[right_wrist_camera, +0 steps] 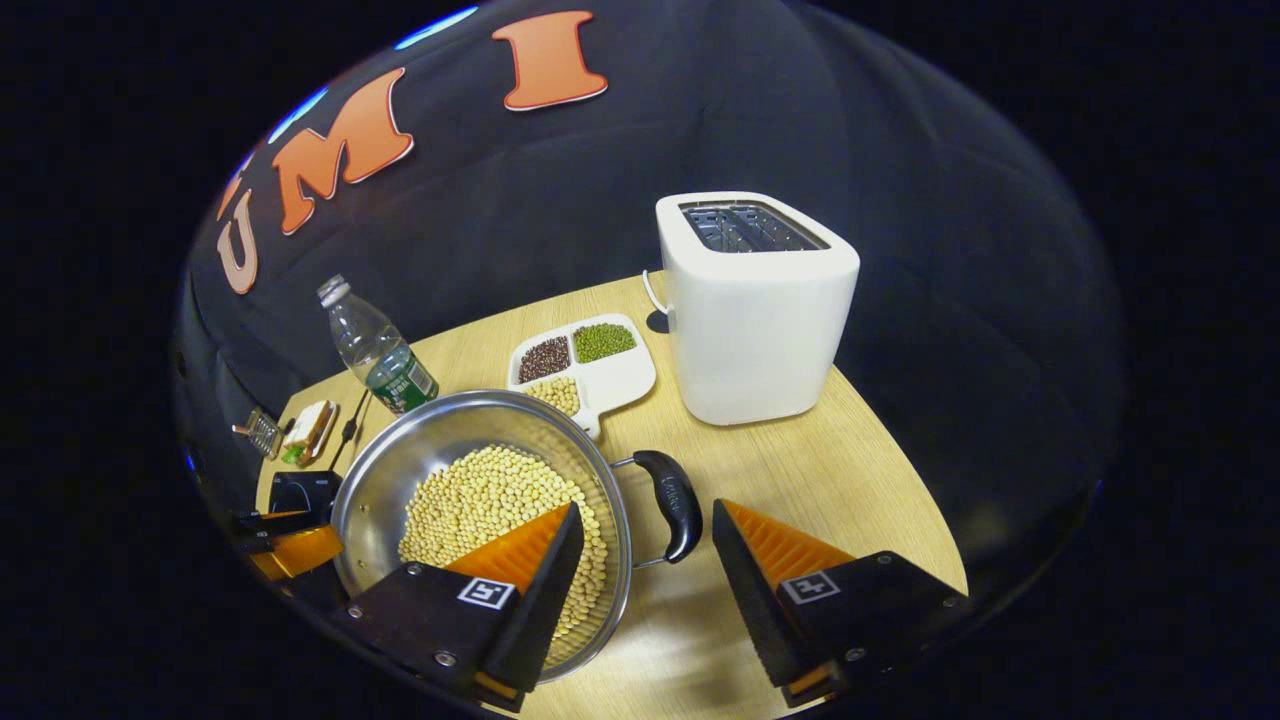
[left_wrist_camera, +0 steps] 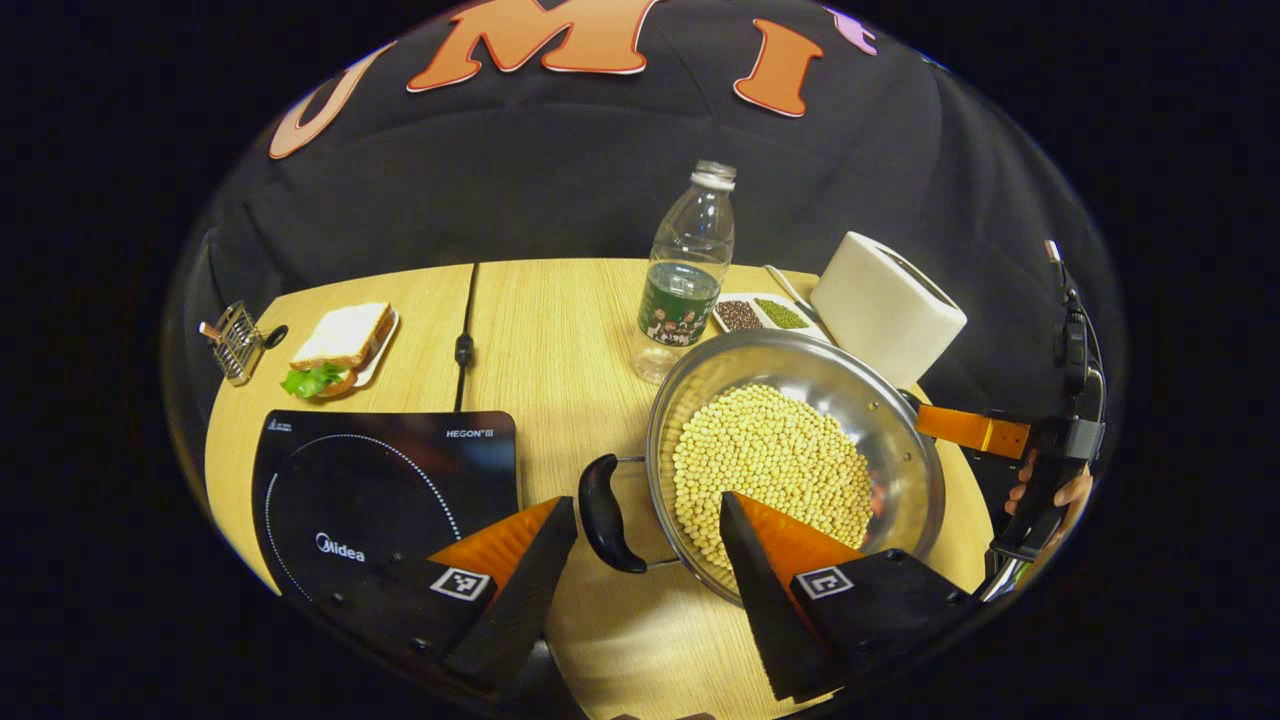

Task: First push the handle of the pot to place it horizontally, then grasp the pot with both hands and set it on the induction cooktop.

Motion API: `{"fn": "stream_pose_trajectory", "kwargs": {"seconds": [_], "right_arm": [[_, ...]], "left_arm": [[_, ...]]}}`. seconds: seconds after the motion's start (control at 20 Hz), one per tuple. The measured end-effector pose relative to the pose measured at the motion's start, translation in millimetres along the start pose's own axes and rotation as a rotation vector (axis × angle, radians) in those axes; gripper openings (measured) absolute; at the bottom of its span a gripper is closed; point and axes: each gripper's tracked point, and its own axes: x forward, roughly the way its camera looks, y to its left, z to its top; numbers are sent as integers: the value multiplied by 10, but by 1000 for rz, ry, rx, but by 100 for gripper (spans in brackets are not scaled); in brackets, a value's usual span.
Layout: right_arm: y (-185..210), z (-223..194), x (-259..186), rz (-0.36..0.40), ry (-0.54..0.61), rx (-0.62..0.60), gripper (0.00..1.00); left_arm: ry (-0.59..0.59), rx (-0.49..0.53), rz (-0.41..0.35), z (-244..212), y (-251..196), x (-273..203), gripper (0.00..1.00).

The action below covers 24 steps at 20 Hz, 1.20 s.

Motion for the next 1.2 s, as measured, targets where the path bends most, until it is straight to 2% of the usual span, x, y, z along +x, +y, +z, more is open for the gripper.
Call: {"fn": "stream_pose_trajectory", "kwargs": {"seconds": [0.3,0.35,0.4,0.65,0.7,0.75,0.85,0.9,1.2], "right_arm": [[-101,-48,181,-56,5,-74,82],[-97,-37,209,-56,2,-78,82],[-81,-45,234,-53,-1,-80,82],[-21,-18,359,-62,-24,-122,76],[-13,-15,384,-69,-31,-140,73],[-9,-9,388,-71,-37,-153,73],[-13,-11,379,-69,-37,-161,73],[-9,-12,386,-67,-34,-152,73],[-6,-59,365,-82,-28,-166,70]], "left_arm": [[-38,11,43,11,24,322,95],[-55,11,53,32,43,363,97],[-69,11,70,54,72,382,94],[-88,-13,114,31,154,563,94],[-89,-20,115,29,139,593,92],[-94,-14,112,20,135,646,82],[-77,-21,101,-58,113,701,82],[-102,-12,107,-36,135,753,78],[-158,8,152,43,138,764,81]]}}
